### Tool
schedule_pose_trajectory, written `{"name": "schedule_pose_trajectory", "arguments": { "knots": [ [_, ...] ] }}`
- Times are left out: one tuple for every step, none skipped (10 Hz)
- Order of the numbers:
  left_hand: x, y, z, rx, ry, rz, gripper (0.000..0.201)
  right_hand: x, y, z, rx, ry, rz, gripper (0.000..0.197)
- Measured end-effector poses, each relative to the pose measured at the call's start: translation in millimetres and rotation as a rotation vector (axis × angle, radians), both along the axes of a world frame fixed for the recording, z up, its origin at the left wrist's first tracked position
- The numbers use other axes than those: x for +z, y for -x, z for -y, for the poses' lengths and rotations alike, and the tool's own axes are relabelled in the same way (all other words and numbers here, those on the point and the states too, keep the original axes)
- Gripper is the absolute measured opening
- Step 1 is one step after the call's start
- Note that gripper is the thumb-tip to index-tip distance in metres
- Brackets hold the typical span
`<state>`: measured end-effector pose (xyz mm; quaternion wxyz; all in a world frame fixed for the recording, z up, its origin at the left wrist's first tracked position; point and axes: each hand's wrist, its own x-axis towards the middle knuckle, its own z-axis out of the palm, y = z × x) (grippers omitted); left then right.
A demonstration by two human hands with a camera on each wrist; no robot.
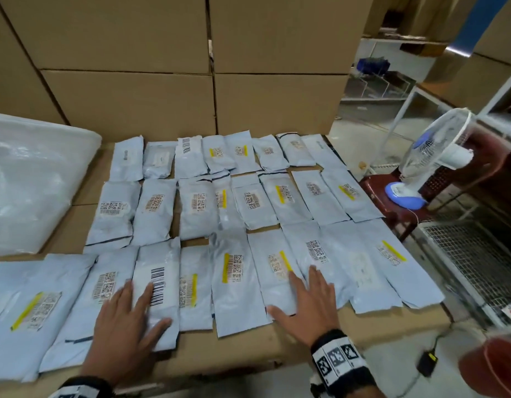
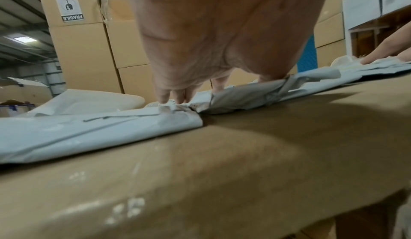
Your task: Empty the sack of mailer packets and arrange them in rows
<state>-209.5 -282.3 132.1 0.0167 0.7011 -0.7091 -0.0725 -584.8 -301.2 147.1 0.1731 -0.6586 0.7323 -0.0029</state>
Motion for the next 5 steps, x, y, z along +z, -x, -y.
{"name": "schedule_pose_trajectory", "arguments": {
  "knots": [
    [5,8,-2,0.038,0.030,0.027,0.094,-2,2,1,0.031,0.010,0.023,0.096],
    [18,19,-8,0.059,0.081,0.013,0.086,-3,-1,-1,0.056,0.020,0.013,0.092],
    [21,39,-22,0.054,0.110,-0.017,0.083,-1,2,-9,0.068,0.010,0.041,0.089],
    [22,48,-34,0.010,0.101,0.023,0.078,3,-2,-17,0.109,0.072,0.102,0.085],
    [24,64,-37,0.015,0.122,0.025,0.066,4,-2,-22,0.140,0.158,0.169,0.079]
  ]
}}
